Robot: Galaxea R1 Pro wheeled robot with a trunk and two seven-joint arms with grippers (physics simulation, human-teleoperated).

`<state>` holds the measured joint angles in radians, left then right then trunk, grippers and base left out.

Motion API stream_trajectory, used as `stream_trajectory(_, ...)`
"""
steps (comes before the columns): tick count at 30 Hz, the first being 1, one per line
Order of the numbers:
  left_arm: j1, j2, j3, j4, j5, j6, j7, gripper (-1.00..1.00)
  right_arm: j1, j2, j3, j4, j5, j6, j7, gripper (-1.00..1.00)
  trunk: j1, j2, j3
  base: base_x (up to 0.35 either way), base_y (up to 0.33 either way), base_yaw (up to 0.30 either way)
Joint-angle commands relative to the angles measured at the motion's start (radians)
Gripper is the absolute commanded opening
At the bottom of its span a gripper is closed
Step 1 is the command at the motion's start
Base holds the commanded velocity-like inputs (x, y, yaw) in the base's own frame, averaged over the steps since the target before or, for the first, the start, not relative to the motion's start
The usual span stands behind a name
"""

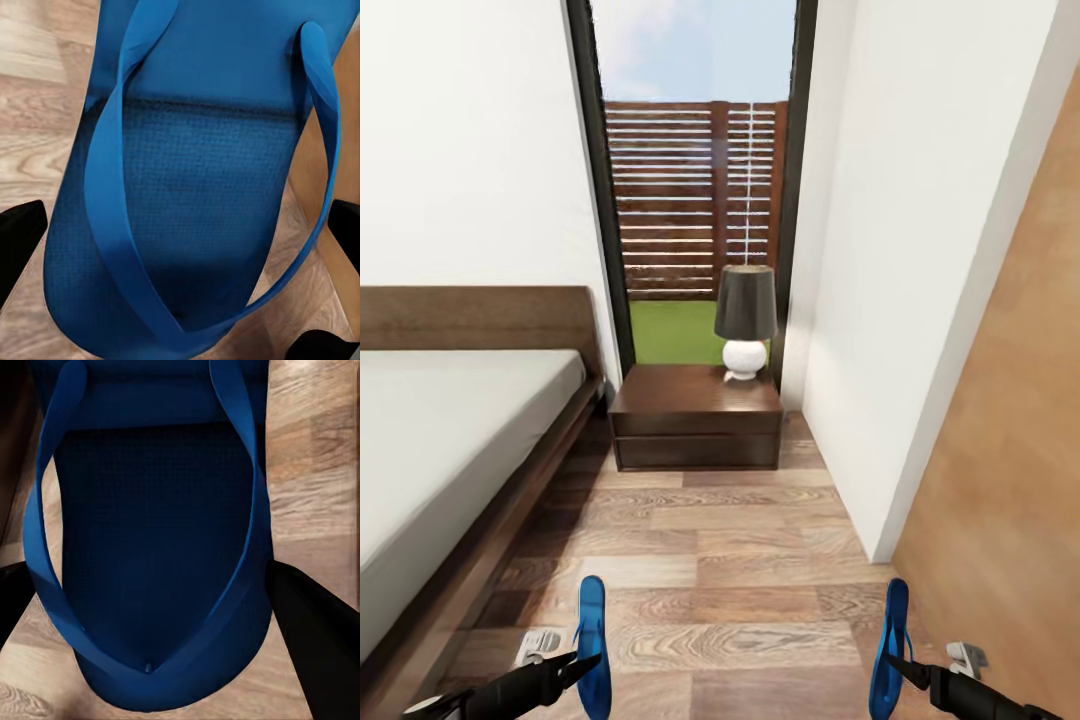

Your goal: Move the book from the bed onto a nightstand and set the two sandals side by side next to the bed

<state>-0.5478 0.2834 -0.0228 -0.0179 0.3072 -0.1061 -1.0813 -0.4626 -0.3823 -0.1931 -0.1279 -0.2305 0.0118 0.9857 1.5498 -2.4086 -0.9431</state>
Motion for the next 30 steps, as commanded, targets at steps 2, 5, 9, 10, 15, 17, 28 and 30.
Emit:
stream_trajectory(2, 0.0, 0.0, 0.0, 0.001, 0.001, -0.01, -0.002, -1.0, -0.001, 0.0, -0.008, 0.001, 0.002, 0.002, 0.004, -1.0, 0.0, 0.0, -0.001, 0.321, -0.103, 0.0)
stream_trajectory(5, -0.001, 0.0, 0.0, 0.001, 0.001, -0.01, -0.002, -1.0, -0.001, 0.0, -0.008, 0.001, 0.002, 0.002, 0.004, -1.0, 0.0, 0.0, -0.001, 0.321, -0.102, 0.0)
stream_trajectory(9, -0.001, 0.0, 0.0, 0.001, 0.001, -0.01, -0.002, -1.0, -0.001, 0.0, -0.008, 0.001, 0.002, 0.002, 0.004, -1.0, 0.0, 0.0, -0.001, 0.321, -0.102, 0.0)
stream_trajectory(10, -0.001, 0.0, 0.0, 0.001, 0.001, -0.01, -0.002, -1.0, -0.001, 0.0, -0.008, 0.001, 0.002, 0.002, 0.004, -1.0, 0.0, 0.0, -0.001, 0.321, -0.102, 0.0)
stream_trajectory(15, -0.001, 0.0, 0.0, 0.001, 0.001, -0.011, -0.002, -1.0, -0.001, 0.0, -0.008, 0.001, 0.002, 0.002, 0.003, -1.0, 0.0, 0.0, -0.001, 0.321, -0.102, 0.0)
stream_trajectory(17, -0.001, 0.0, 0.0, 0.001, 0.001, -0.011, -0.002, -1.0, -0.001, 0.0, -0.008, 0.001, 0.002, 0.002, 0.002, -1.0, 0.0, 0.0, -0.001, 0.321, -0.102, 0.0)
stream_trajectory(28, -0.001, 0.0, 0.0, 0.001, 0.001, -0.011, -0.002, -1.0, -0.001, 0.0, -0.008, 0.001, 0.002, 0.002, 0.002, -1.0, 0.0, 0.0, -0.001, 0.251, -0.069, 0.05)
stream_trajectory(30, 0.0, 0.0, 0.0, 0.001, 0.001, -0.012, -0.002, -1.0, -0.001, 0.0, -0.008, 0.001, 0.002, 0.002, 0.002, -1.0, 0.0, 0.0, -0.001, 0.02, -0.004, 0.221)
